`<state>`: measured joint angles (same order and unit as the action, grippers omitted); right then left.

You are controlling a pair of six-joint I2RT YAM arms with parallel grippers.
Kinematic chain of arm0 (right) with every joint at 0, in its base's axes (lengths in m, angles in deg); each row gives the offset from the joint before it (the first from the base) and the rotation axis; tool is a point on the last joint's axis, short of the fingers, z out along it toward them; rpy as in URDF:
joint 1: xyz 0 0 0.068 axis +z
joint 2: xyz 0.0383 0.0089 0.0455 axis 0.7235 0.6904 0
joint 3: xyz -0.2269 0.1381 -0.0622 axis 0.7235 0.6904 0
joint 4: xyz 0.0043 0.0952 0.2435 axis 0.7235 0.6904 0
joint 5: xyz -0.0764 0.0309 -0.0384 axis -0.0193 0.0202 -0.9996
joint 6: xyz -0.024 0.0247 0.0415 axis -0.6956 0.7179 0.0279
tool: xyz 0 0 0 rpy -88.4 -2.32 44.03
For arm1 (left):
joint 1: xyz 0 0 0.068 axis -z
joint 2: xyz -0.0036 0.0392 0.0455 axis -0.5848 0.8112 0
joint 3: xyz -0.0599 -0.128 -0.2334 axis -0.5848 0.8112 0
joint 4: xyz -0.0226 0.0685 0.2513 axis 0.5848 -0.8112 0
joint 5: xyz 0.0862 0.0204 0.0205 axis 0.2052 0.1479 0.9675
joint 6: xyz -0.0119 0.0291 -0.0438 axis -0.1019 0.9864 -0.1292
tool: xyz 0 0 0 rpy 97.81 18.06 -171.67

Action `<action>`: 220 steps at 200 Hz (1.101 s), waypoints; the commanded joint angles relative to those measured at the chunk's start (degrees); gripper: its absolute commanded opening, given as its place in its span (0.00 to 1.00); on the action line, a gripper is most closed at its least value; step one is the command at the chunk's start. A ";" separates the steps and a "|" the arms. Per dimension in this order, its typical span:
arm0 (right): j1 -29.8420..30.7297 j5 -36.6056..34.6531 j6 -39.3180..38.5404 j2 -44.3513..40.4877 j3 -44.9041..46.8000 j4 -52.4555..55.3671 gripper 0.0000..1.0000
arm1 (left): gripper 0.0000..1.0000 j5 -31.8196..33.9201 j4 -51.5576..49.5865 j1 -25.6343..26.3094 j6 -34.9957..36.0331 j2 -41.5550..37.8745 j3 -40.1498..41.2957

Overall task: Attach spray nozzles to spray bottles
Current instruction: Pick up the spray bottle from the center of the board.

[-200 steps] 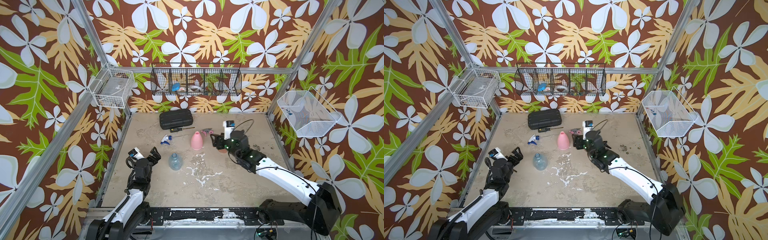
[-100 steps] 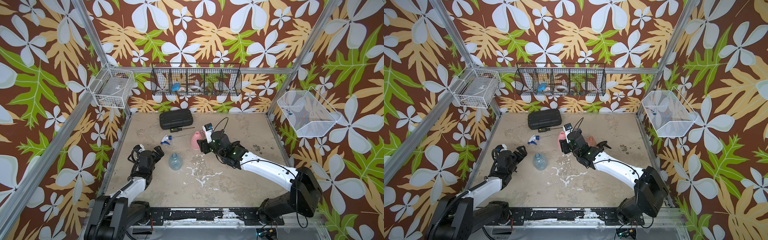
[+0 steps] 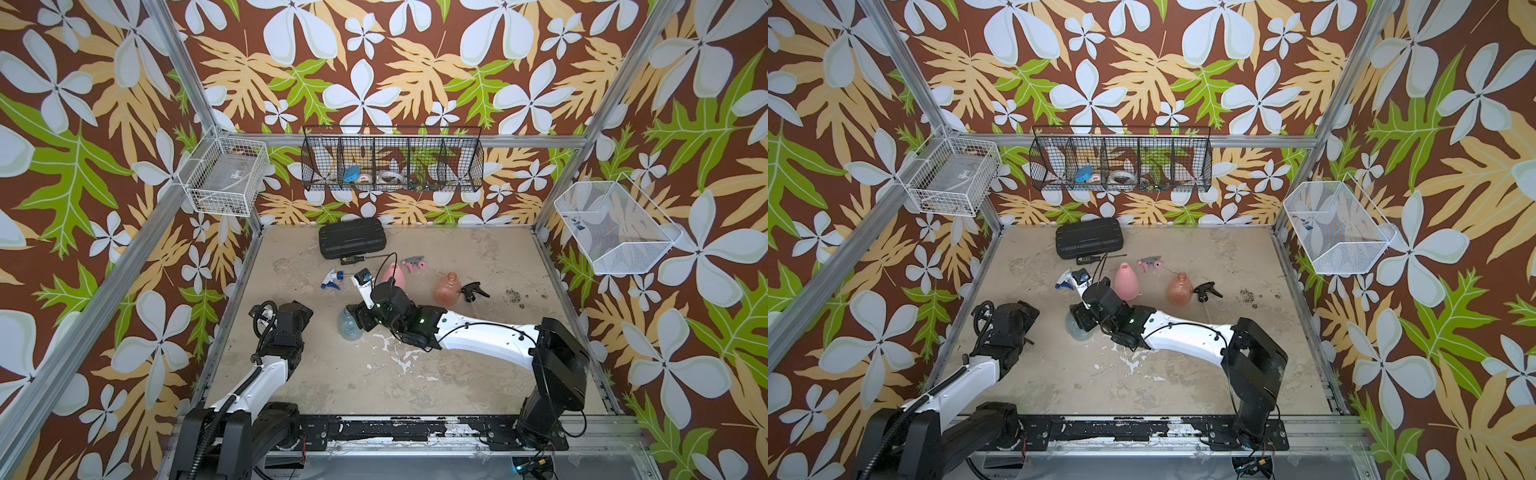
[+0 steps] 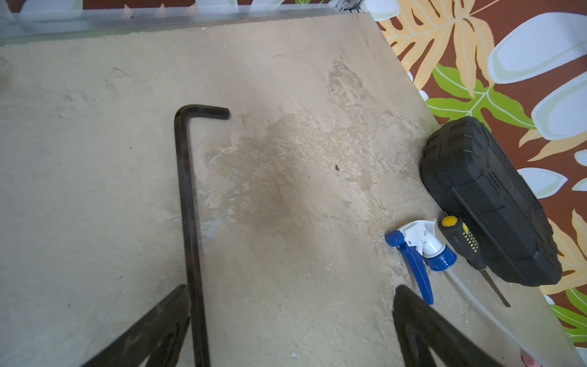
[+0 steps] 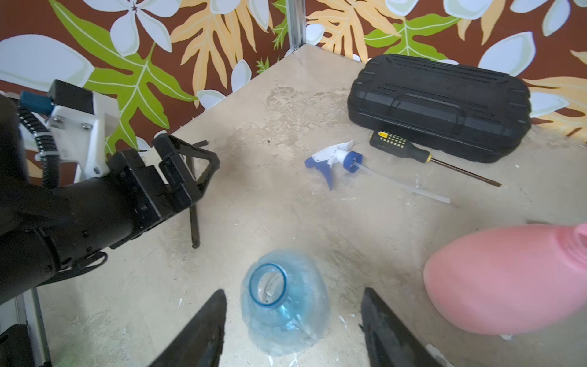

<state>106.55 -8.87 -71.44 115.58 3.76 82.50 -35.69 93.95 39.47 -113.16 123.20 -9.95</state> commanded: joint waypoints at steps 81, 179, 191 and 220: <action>1.65 -5.42 5.15 10.79 -7.79 -2.27 0.62 | 1.00 2.11 -1.81 -0.26 -6.10 -1.66 1.34; 2.39 -11.08 7.64 14.24 -9.43 -1.25 0.57 | 1.00 1.65 -1.17 -0.28 -5.80 -2.46 1.79; 2.59 -11.42 7.66 14.41 -9.41 -1.12 0.56 | 1.00 1.61 -0.83 -0.32 -5.73 -2.55 1.97; 2.88 -12.53 7.66 14.70 -9.52 -1.08 0.53 | 0.99 1.37 -0.72 -0.26 -5.61 -2.71 1.98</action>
<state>109.26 -19.49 -64.10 130.09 -5.44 81.50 -34.30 92.42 39.32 -118.55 120.71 -8.05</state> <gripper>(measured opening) 0.533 0.994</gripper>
